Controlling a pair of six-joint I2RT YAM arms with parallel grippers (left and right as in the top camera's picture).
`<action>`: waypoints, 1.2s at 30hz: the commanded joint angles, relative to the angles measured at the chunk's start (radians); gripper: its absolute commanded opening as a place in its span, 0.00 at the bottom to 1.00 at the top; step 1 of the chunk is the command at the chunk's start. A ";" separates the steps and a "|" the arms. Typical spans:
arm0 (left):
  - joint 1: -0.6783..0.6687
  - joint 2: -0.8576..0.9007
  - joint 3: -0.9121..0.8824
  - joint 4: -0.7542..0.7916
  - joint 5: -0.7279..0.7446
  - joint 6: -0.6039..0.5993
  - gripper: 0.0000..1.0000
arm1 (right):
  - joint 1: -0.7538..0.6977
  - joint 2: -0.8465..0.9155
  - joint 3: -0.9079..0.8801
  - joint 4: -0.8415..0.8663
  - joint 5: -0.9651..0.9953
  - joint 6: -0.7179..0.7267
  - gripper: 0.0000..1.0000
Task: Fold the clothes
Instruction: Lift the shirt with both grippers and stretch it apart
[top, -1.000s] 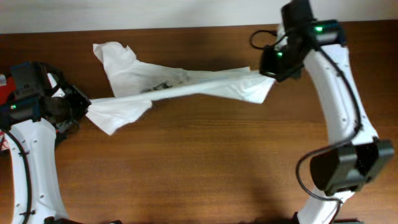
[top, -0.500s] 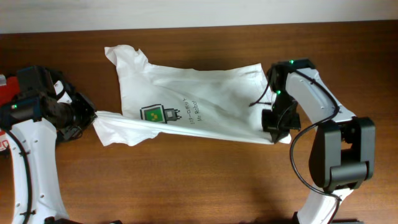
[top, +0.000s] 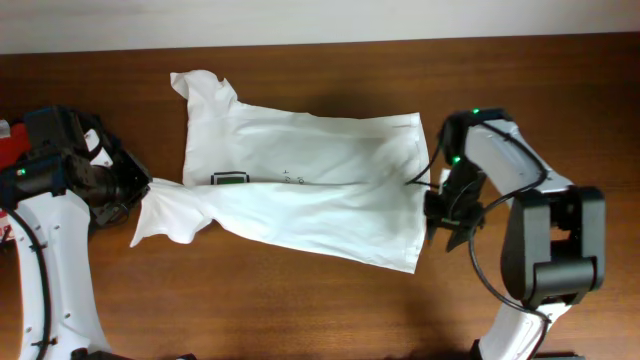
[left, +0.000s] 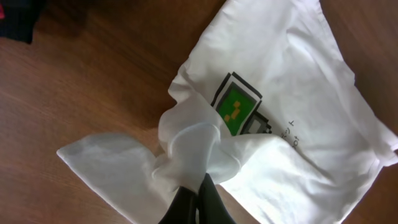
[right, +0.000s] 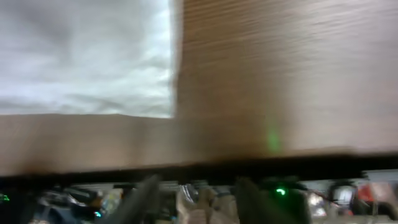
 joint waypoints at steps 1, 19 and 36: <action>0.006 -0.013 0.005 -0.002 -0.018 0.044 0.00 | 0.064 -0.022 -0.088 0.060 -0.134 0.033 0.51; 0.006 -0.013 0.005 -0.008 -0.018 0.044 0.01 | 0.179 -0.033 -0.297 0.441 0.014 0.266 0.45; -0.011 -0.013 0.054 0.184 0.011 0.137 0.00 | -0.025 -0.112 0.349 0.149 0.145 -0.043 0.04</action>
